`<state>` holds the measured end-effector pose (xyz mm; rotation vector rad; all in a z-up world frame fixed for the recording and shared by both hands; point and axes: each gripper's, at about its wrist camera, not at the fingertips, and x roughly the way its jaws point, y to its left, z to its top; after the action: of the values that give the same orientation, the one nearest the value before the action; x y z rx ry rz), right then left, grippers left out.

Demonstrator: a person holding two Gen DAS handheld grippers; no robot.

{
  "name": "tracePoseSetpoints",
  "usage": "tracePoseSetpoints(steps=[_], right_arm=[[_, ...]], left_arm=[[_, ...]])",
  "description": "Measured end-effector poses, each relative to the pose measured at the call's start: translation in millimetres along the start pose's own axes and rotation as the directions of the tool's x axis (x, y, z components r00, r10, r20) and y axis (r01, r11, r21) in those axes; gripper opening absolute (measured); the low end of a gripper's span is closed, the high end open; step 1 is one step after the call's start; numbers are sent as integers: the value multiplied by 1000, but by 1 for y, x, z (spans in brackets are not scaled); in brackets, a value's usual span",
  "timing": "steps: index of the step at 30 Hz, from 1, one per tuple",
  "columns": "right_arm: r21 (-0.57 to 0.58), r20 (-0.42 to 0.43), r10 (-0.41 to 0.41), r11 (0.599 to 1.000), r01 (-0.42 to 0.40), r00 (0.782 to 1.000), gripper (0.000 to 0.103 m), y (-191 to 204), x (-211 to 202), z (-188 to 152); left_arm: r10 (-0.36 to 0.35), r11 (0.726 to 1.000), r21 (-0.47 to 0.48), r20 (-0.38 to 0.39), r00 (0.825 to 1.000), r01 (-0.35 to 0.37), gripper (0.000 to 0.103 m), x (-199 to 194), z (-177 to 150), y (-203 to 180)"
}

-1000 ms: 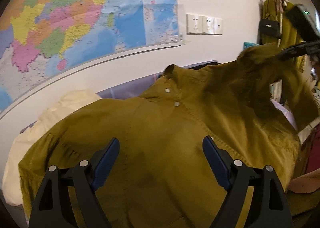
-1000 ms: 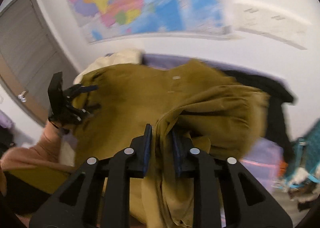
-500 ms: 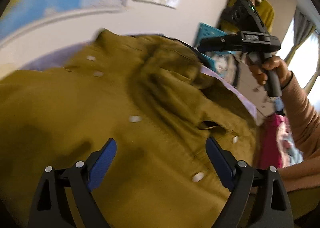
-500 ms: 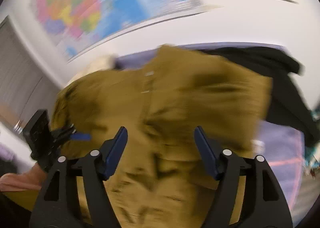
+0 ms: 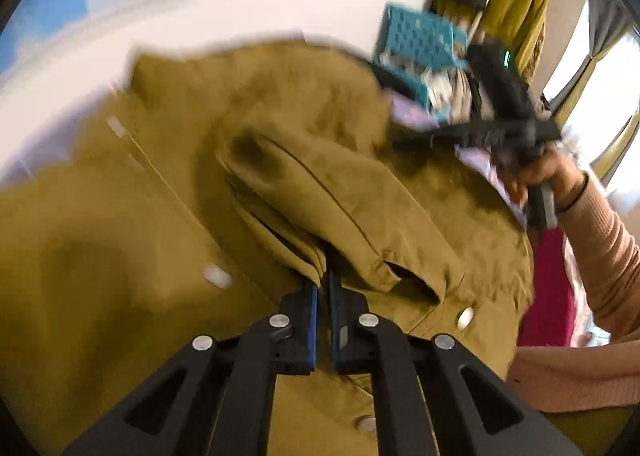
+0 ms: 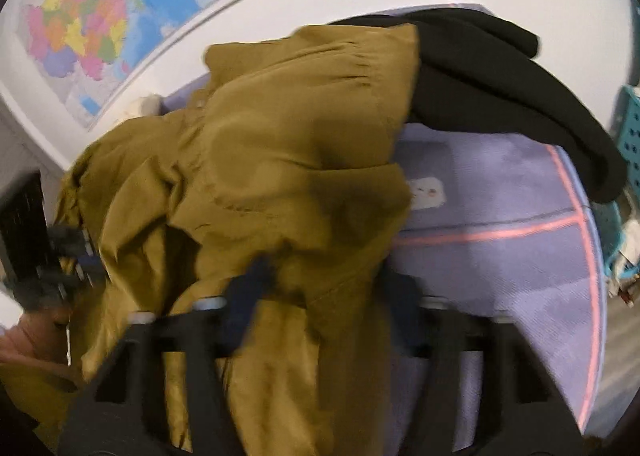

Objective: Fold large clothes

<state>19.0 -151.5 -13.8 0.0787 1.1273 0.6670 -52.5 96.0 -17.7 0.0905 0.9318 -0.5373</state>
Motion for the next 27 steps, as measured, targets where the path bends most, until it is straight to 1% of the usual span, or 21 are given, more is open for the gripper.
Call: tracePoseSetpoints(steps=[3,5,6,7,8,9,10,11,12,13,14,15,16,17,19,20,22,23,24,26,27], right_arm=[[-24,15,0,1000,0,1000,22,-1,-7,0],[-32,33,-4,999,5,999,18,-2,-12,0],[-21,38,-1,1000,2,999,17,-4,-14,-1],[-13,33,8,1000,-8,999,17,-6,-14,-1],[-13,25,4,1000,-3,1000,18,-8,-12,-3],[-9,12,-10,1000,10,1000,22,-11,-10,-4],[-2,-12,-28,1000,28,1000,23,-13,-4,-6],[-8,-16,-33,999,33,999,28,-14,-4,-7],[-7,-10,-41,999,41,999,34,-12,-4,-6],[1,6,-53,999,53,999,37,-11,-8,-5],[0,20,-58,998,58,998,42,-11,-12,-3],[-5,43,-73,997,74,996,47,-9,-19,-1],[-19,67,-100,995,102,993,48,-5,-26,1],[-34,85,-113,993,116,990,48,-1,-31,3],[-76,139,-99,991,111,985,48,15,-42,10],[-98,153,-87,990,103,984,49,23,-41,14],[-164,156,-52,983,78,986,49,45,-32,21],[-188,150,-56,979,84,987,50,54,-23,23],[-217,141,-66,972,96,988,50,63,-11,27],[-249,100,-49,966,73,994,50,73,11,34],[-258,91,-48,964,70,995,50,79,22,38]], left_arm=[[91,996,7,66,994,-91,3,-39,13,19],[194,981,15,79,978,-196,3,-61,16,39],[226,974,15,74,971,-228,3,-66,15,48],[274,961,8,55,960,-275,5,-68,13,59],[330,944,2,22,944,-330,14,-65,10,69],[360,933,1,-7,933,-360,21,-61,8,81],[385,923,-5,-33,922,-385,38,-56,4,89],[408,912,-20,-47,912,-409,45,-53,-2,97],[415,908,-31,-69,907,-418,48,-50,-7,106],[405,910,-49,-99,909,-411,59,-46,-15,112],[403,908,-78,-107,909,-412,68,-45,-22,119],[397,909,-92,-103,912,-406,70,-46,-28,124],[378,916,-104,-100,920,-388,74,-46,-34,126],[356,923,-119,-95,930,-366,83,-46,-39,127],[290,944,-142,-67,955,-297,91,-52,-46,127],[273,951,-137,-54,960,-278,92,-53,-50,129],[267,953,-136,-54,962,-272,92,-47,-52,126],[255,954,-145,-59,965,-262,92,-40,-52,124],[244,954,-162,-69,967,-252,88,-34,-51,127],[260,948,-174,-72,963,-268,47,-26,-48,131],[261,943,-197,-66,963,-269,40,-24,-43,130]])
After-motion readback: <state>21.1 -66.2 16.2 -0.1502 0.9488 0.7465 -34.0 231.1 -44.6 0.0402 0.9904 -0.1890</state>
